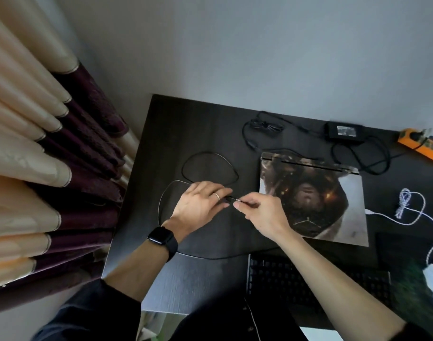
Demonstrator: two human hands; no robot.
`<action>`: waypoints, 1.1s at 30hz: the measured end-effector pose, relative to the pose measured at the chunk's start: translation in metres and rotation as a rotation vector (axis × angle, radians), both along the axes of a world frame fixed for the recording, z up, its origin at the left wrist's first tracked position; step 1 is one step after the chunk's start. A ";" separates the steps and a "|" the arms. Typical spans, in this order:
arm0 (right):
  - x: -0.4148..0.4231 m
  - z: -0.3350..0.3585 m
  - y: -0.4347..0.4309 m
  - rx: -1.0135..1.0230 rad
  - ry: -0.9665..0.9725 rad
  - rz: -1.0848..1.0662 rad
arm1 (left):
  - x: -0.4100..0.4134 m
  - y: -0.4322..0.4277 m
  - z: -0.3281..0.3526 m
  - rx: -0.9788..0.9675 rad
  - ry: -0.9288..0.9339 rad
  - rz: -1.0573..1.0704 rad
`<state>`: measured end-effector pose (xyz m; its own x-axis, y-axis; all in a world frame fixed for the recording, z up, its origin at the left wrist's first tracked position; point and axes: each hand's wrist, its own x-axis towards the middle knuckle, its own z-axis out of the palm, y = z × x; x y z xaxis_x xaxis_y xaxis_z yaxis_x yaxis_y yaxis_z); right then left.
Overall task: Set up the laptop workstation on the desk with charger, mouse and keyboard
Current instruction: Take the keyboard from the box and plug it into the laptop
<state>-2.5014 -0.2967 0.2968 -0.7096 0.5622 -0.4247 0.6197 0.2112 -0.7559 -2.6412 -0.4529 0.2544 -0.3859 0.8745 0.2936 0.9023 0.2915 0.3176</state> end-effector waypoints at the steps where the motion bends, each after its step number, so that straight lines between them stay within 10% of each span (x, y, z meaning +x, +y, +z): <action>1: 0.002 0.000 -0.002 -0.007 0.004 -0.004 | 0.006 0.002 0.000 0.025 0.015 -0.012; 17: 0.014 0.012 0.004 -0.051 0.130 -0.034 | 0.036 0.017 0.001 0.000 -0.200 0.100; 33: 0.082 -0.073 0.028 0.317 -0.287 0.041 | 0.035 0.059 -0.082 -0.272 -0.028 -0.057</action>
